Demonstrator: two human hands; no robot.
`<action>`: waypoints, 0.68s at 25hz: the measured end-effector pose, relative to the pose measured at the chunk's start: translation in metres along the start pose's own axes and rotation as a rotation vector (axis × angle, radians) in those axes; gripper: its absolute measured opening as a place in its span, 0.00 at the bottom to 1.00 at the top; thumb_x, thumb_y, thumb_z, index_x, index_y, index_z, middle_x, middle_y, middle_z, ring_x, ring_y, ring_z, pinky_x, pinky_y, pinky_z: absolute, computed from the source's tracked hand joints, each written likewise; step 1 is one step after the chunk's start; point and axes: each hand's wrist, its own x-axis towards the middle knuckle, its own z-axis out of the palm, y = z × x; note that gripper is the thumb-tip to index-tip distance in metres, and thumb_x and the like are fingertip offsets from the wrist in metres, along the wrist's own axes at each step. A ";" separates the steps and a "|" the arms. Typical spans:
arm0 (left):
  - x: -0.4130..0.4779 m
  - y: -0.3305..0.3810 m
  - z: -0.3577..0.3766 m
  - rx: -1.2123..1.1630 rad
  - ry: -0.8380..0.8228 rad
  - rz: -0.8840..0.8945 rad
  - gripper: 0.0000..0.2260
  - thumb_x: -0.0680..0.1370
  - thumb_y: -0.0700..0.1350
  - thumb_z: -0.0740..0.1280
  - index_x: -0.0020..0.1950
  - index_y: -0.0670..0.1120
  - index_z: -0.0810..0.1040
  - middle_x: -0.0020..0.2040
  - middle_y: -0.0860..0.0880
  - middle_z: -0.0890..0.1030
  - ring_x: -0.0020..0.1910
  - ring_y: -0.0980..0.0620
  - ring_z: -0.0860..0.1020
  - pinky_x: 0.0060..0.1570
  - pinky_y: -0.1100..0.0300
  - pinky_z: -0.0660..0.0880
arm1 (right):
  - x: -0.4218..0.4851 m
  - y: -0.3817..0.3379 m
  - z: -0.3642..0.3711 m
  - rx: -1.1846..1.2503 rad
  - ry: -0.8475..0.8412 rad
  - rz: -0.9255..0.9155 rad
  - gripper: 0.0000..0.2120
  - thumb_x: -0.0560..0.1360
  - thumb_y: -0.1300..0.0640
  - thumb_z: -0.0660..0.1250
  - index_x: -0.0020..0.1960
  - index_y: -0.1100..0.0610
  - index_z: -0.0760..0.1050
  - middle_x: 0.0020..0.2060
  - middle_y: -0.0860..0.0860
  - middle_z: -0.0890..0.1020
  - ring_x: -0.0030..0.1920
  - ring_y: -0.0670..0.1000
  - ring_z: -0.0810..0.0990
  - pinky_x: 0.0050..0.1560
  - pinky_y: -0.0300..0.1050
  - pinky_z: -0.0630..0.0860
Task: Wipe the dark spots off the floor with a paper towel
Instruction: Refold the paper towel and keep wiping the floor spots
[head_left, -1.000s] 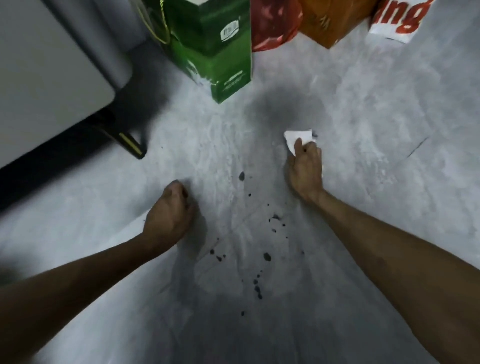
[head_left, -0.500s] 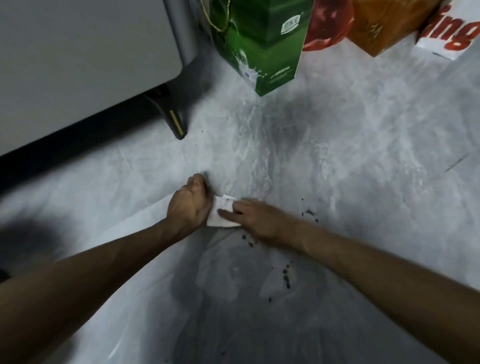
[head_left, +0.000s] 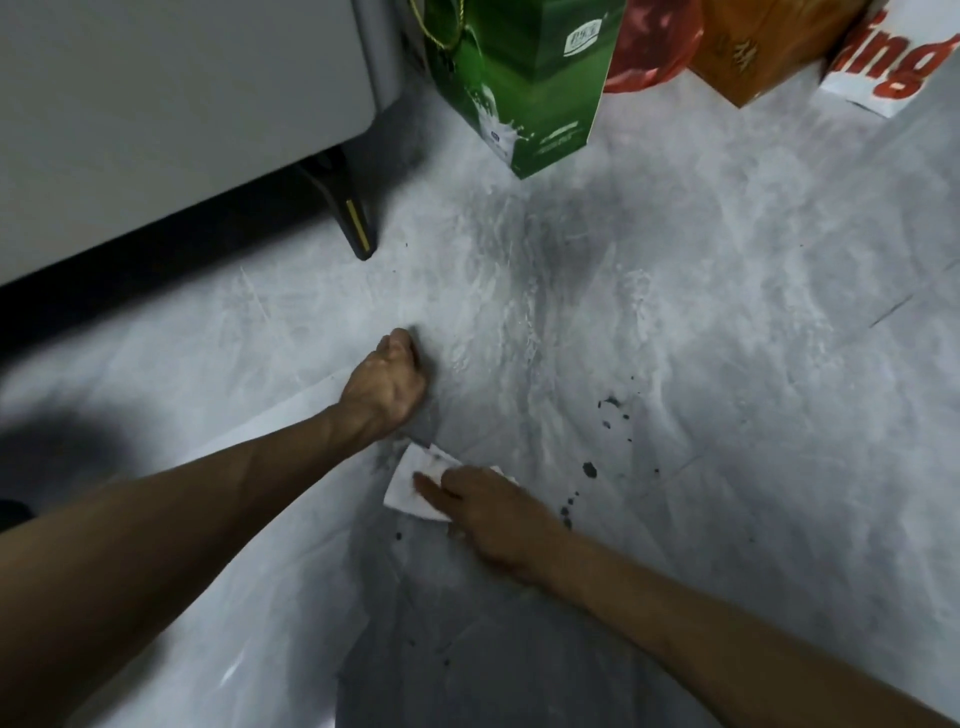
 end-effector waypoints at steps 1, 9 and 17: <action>-0.005 -0.001 0.004 0.005 0.008 0.043 0.10 0.80 0.44 0.58 0.56 0.39 0.67 0.54 0.36 0.78 0.49 0.36 0.78 0.41 0.56 0.65 | -0.003 0.024 -0.010 -0.028 -0.044 -0.127 0.21 0.79 0.61 0.60 0.71 0.55 0.68 0.57 0.59 0.77 0.54 0.57 0.76 0.55 0.52 0.74; -0.015 0.007 0.018 0.136 -0.077 0.224 0.13 0.79 0.42 0.58 0.58 0.34 0.66 0.53 0.34 0.73 0.48 0.35 0.75 0.41 0.49 0.69 | -0.060 0.173 -0.107 -0.200 0.351 0.508 0.20 0.76 0.65 0.63 0.68 0.61 0.72 0.53 0.63 0.79 0.52 0.62 0.77 0.54 0.48 0.68; -0.015 0.024 0.025 0.265 -0.071 0.157 0.14 0.79 0.40 0.56 0.59 0.31 0.66 0.55 0.31 0.71 0.53 0.36 0.71 0.44 0.47 0.70 | -0.062 0.040 -0.029 0.002 -0.129 -0.003 0.22 0.79 0.62 0.58 0.73 0.57 0.65 0.57 0.60 0.77 0.53 0.59 0.76 0.54 0.51 0.71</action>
